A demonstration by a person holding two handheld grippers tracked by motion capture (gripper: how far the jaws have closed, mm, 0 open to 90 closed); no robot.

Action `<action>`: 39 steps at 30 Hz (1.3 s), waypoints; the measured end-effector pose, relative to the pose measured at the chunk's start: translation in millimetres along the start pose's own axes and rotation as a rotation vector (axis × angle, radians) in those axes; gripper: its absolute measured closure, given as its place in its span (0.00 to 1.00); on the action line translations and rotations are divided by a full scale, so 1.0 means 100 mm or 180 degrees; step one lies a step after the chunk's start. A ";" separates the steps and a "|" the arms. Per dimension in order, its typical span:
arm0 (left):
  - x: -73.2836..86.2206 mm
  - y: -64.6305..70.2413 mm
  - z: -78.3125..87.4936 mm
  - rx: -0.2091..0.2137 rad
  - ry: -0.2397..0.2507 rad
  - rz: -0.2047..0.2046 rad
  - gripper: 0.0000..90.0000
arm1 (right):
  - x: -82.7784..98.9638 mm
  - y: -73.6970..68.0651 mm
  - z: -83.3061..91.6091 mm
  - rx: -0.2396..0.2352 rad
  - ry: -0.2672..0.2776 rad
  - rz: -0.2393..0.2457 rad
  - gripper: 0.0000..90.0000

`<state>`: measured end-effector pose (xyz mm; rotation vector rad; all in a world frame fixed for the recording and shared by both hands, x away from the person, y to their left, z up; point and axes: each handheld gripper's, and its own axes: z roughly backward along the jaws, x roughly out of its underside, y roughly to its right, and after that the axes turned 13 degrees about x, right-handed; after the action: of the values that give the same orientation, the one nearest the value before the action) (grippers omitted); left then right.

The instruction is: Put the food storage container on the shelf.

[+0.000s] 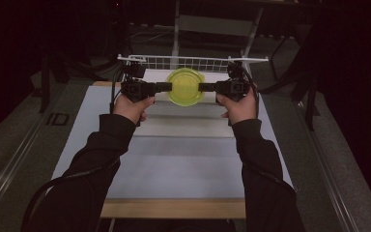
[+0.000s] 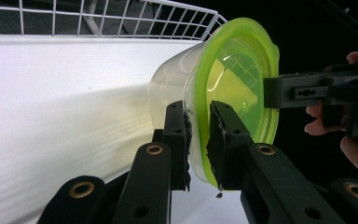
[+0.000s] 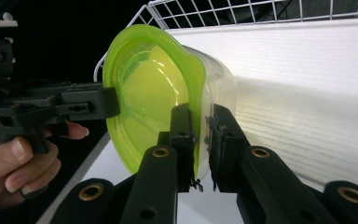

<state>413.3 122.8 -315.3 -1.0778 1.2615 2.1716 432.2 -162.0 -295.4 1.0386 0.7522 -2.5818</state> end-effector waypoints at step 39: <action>-0.28 -0.28 -0.26 -0.0324 0.0040 0.0017 0.51 | -0.27 0.24 -0.30 0.0243 -0.0032 -0.0136 0.52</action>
<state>460.2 116.2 -316.4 -1.1306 1.1715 2.2576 478.2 -163.9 -303.7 1.0413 0.6856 -2.6690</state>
